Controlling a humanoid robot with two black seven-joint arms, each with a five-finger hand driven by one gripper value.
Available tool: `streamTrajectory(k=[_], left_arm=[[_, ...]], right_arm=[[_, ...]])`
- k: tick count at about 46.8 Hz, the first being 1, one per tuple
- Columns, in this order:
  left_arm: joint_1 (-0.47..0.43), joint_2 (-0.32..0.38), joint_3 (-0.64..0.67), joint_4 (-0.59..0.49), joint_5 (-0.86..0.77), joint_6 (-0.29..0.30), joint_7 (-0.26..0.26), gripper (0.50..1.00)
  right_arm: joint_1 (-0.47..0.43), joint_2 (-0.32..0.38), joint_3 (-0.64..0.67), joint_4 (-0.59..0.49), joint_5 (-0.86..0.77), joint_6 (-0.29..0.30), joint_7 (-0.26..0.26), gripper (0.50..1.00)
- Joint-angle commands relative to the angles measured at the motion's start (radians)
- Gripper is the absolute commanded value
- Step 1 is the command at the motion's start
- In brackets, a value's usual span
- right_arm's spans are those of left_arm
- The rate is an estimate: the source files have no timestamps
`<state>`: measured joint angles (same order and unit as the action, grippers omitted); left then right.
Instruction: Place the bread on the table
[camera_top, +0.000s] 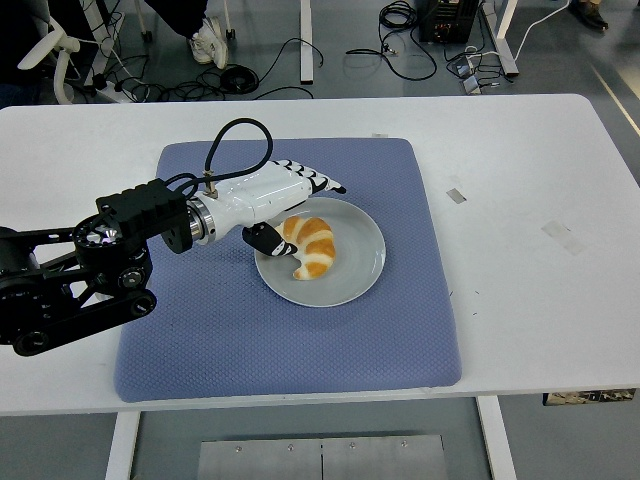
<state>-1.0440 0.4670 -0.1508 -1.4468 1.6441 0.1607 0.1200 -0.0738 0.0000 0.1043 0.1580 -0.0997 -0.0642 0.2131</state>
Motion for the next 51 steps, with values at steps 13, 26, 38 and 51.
streamTrajectory(k=[13,26,38,51], left_arm=[[0.001,0.001,0.053,0.005,0.020,0.036,-0.002,0.915],[0.001,0.007,0.059,0.017,0.043,0.036,-0.002,0.915],[0.007,-0.002,0.059,0.037,0.042,0.040,-0.006,0.913],[0.012,-0.011,0.082,0.060,0.040,0.056,-0.013,0.901]], right_arm=[[0.000,0.000,0.000,0.000,0.000,0.000,0.000,1.000],[0.000,0.000,0.000,0.000,0.000,0.000,0.000,1.000],[0.000,0.000,0.000,0.000,0.000,0.000,0.000,1.000],[0.000,0.000,0.000,0.000,0.000,0.000,0.000,1.000]])
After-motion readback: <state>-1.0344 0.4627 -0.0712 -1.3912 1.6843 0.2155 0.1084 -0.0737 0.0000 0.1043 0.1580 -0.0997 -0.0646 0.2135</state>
